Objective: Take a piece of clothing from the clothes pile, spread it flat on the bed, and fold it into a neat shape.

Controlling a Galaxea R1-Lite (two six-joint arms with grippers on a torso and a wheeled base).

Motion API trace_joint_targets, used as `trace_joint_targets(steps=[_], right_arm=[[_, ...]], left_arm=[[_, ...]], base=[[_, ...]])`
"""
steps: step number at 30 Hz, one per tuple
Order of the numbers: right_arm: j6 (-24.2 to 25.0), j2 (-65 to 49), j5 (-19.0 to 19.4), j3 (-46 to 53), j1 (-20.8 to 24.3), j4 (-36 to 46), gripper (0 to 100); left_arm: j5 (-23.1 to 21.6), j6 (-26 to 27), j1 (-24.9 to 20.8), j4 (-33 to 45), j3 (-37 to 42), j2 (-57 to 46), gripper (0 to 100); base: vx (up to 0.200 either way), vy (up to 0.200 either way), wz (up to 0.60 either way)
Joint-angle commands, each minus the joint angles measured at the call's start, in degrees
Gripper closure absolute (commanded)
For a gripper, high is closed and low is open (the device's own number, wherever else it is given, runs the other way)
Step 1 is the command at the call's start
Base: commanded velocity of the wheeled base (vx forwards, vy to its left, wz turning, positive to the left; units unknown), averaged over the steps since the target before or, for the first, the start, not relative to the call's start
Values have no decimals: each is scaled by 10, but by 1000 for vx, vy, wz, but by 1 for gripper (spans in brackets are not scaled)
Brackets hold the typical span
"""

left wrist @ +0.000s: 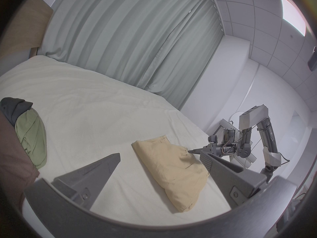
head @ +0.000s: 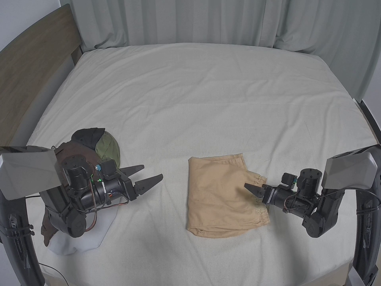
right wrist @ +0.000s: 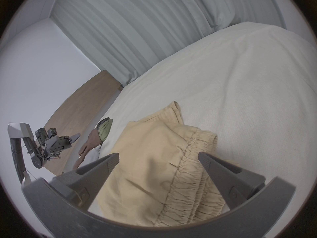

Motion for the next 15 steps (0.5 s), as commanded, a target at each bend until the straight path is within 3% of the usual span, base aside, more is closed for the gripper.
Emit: trace_joint_targets(steps=[1,13,15], right_arm=[[0,16,0,-4,-2,0,0],[-5,-52,6,54,-1,1,0],[-28,-93,49,130,-1,1,0]], left_arm=[[0,0,0,-1,0,1,0],[0,5,-2,-1,2,-5,0],[0,29,-2,-1,3,-14,0]], base=[[0,0,0],[0,0,0],[0,0,0]])
